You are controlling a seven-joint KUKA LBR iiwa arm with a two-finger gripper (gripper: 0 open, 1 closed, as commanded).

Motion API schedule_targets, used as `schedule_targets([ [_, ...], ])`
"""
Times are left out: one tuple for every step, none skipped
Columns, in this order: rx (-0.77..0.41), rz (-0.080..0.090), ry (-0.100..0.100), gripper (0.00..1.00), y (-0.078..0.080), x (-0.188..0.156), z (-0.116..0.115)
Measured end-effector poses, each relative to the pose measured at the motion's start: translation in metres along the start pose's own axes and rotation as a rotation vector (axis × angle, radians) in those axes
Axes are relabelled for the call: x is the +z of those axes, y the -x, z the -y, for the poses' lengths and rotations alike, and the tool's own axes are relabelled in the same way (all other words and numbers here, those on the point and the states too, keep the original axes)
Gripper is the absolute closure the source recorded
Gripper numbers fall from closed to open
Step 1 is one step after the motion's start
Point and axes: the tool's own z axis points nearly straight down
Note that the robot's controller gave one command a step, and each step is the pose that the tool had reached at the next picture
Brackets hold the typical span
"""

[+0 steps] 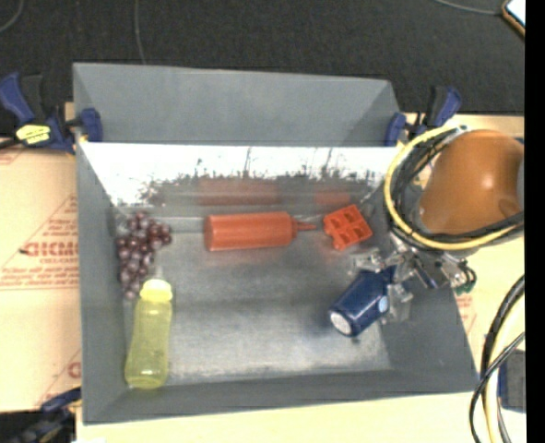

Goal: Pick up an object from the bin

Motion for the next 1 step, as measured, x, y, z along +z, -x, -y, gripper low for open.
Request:
schedule_targets([
  [0.003, 0.007, -0.005, 1.0, 0.0019, -0.0281, 0.0016],
])
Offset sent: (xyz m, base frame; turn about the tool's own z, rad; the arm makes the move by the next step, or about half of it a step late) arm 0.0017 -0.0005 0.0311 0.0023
